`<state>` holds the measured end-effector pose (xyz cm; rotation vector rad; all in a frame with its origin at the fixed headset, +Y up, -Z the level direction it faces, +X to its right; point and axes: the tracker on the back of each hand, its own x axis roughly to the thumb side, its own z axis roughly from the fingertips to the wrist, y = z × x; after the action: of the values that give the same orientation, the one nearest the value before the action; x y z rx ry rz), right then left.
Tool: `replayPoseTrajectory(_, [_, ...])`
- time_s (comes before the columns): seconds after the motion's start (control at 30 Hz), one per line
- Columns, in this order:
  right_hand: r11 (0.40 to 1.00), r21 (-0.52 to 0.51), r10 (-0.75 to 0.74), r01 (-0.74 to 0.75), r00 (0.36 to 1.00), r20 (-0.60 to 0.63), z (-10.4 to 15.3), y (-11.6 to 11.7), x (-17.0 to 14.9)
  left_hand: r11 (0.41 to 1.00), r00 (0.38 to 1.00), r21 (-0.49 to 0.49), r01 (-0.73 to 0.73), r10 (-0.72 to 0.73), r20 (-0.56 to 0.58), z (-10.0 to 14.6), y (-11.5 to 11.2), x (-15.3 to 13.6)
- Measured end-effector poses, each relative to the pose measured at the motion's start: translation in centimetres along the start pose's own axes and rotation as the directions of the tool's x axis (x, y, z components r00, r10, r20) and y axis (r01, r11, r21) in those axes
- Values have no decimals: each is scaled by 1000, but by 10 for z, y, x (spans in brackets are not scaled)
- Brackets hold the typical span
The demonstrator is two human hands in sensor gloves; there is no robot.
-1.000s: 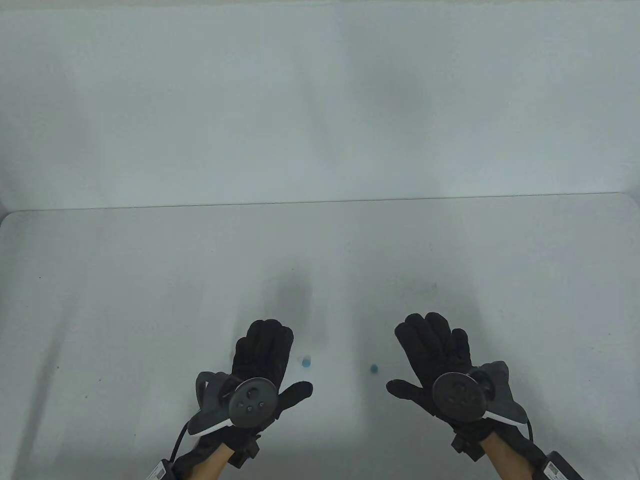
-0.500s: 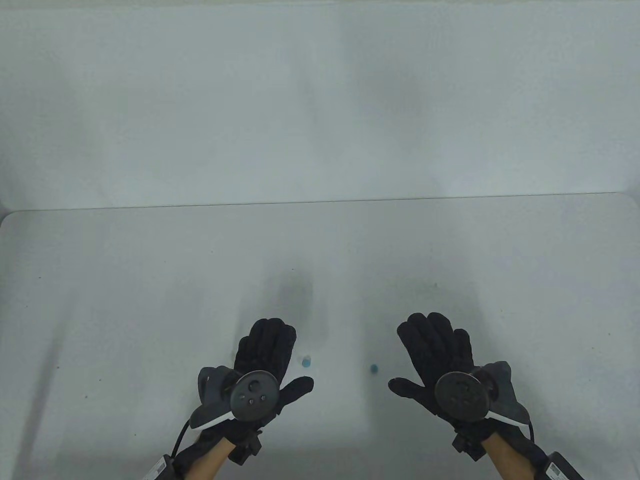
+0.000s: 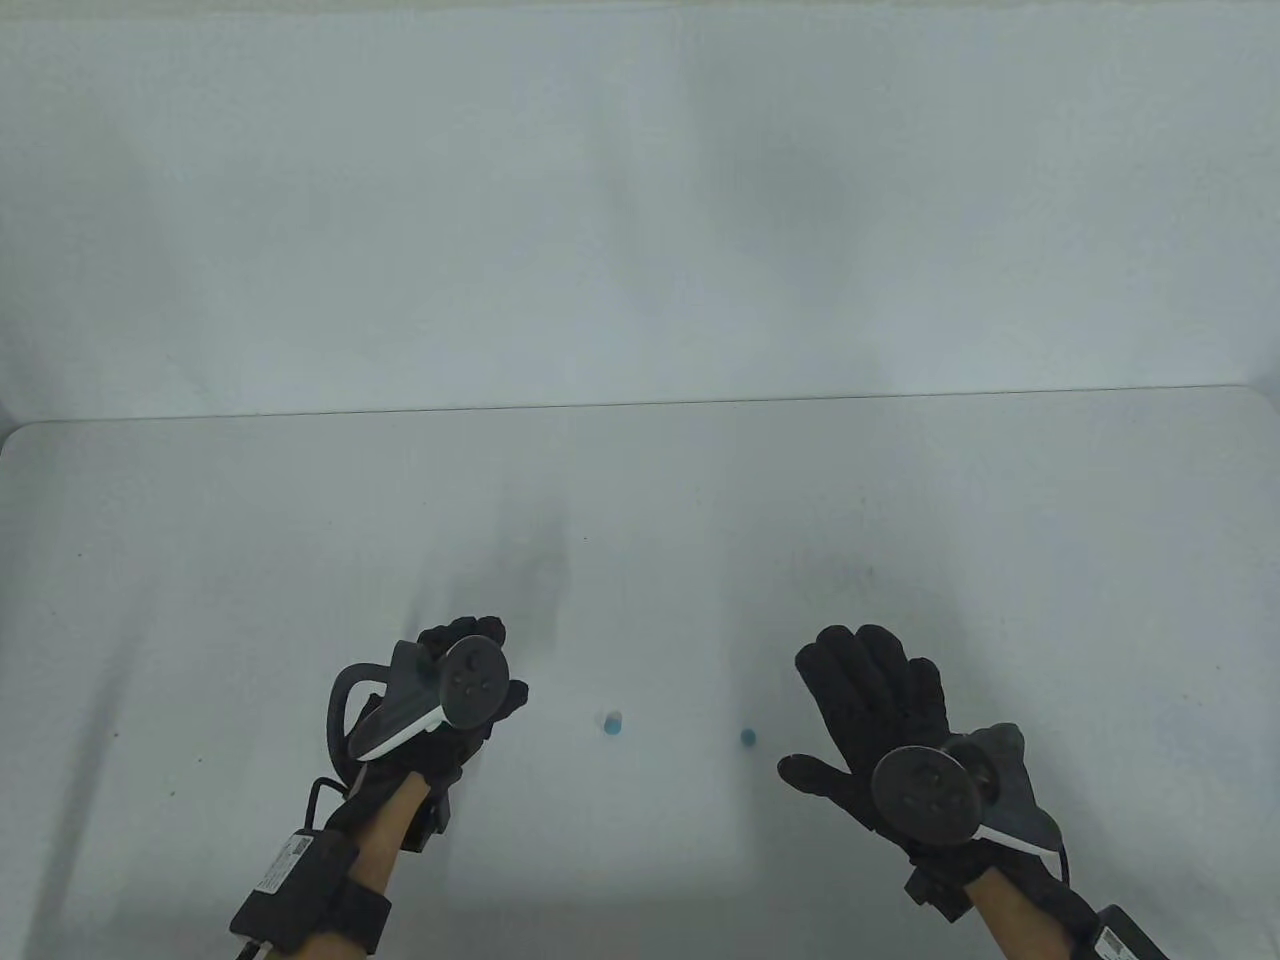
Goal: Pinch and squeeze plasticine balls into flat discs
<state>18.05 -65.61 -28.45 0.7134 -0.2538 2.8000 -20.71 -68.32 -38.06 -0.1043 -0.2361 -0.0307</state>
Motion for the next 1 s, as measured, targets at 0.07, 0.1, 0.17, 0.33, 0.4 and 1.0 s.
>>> replayPoseTrajectory(0.07, [1000,-1,-1,1,1000,-1,0,0,0,999,999,-44,30,-32,-24,-6,-10,-4])
replayPoseTrajectory(0.1, [1000,-3,-1,1,1000,-1,0,0,0,997,999,-69,37,-39,-34,-8,-17,-6])
replayPoseTrajectory(0.17, [1000,-6,-3,3,1000,1,0,0,0,993,998,-107,48,-53,-42,-11,-26,-7])
replayPoseTrajectory(0.33, [1000,-3,-4,4,1000,5,0,0,0,976,990,-180,122,-132,-45,-16,-46,-8])
replayPoseTrajectory(0.4, [1000,-3,-5,5,1000,6,1,0,0,970,987,-195,148,-158,-39,-18,-52,-8])
replayPoseTrajectory(1.0, [1000,-21,-13,13,1000,3,1,-1,0,964,970,-126,233,-240,-37,-20,-53,0])
